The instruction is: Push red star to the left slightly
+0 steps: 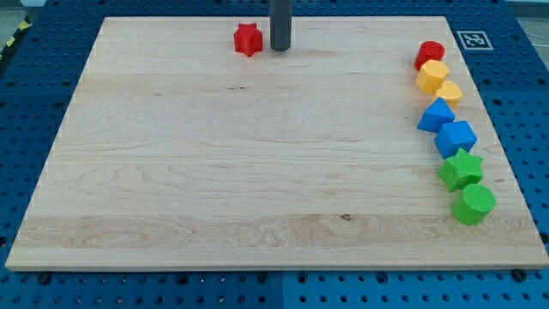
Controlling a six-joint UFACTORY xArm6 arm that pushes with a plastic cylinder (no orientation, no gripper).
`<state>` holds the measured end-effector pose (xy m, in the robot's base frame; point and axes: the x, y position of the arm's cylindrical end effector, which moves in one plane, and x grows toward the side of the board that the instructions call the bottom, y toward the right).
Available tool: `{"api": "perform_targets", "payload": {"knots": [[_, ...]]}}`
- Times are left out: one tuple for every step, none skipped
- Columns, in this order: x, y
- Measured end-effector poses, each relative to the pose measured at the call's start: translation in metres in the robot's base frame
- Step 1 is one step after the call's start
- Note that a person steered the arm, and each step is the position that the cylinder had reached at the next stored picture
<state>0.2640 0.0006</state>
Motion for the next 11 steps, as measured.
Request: {"api": "perform_targets", "payload": {"knots": [[0.000, -0.050], [0.000, -0.068], [0.003, -0.094], [0.003, -0.103], [-0.005, -0.085], [-0.016, -0.084], [-0.016, -0.101], [-0.016, -0.129], [-0.016, -0.134], [-0.026, -0.134], [-0.041, -0.133]]}}
